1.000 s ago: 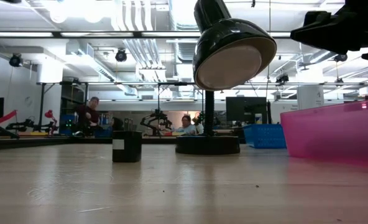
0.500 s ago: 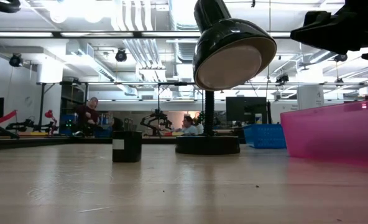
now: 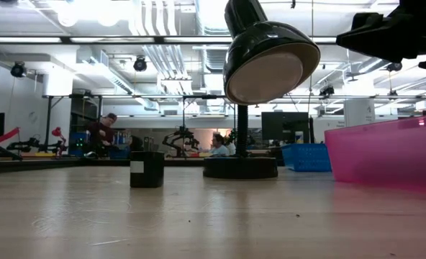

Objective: Pick and place items into bin
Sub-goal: Put the white charger cable into the red bin

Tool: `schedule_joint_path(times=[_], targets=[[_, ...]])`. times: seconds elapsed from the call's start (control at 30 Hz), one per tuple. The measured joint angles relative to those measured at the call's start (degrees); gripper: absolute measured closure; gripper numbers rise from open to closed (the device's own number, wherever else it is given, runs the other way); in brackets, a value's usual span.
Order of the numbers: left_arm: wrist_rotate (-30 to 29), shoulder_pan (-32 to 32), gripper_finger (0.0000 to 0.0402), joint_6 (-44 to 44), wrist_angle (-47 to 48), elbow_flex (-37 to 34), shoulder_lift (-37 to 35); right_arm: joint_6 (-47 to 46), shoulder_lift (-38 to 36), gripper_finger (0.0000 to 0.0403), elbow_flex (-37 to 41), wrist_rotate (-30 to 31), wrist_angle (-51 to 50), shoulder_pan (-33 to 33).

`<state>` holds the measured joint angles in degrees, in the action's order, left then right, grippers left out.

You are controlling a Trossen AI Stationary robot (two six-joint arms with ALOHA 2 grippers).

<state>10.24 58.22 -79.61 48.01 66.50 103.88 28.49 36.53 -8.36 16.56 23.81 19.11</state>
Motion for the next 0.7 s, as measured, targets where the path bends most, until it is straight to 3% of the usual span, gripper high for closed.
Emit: schedule_joint_path(times=[0.2, 0.37, 0.53, 0.7], targets=[[-0.42, 0.00, 0.0385, 0.51, 0.41, 1.57, -3.81, 0.01, 0.00, 0.0349, 0.00, -0.02, 0.00, -0.02], [-4.97, 0.02, 0.0385, 0.59, 0.61, 1.90, -8.18, 0.02, 0.00, 0.0349, 0.00, -0.02, 0.02, -0.02], [-23.81, -0.10, 0.0385, 4.09, -1.01, 1.95, -12.71, 0.00, -0.02, 0.0349, 0.00, -0.02, 0.02, -0.02], [-41.46, -0.24, 0.0385, 20.88, -4.75, 1.95, -14.17, 0.00, -0.02, 0.0349, 0.00, -0.02, 0.00, 0.00]])
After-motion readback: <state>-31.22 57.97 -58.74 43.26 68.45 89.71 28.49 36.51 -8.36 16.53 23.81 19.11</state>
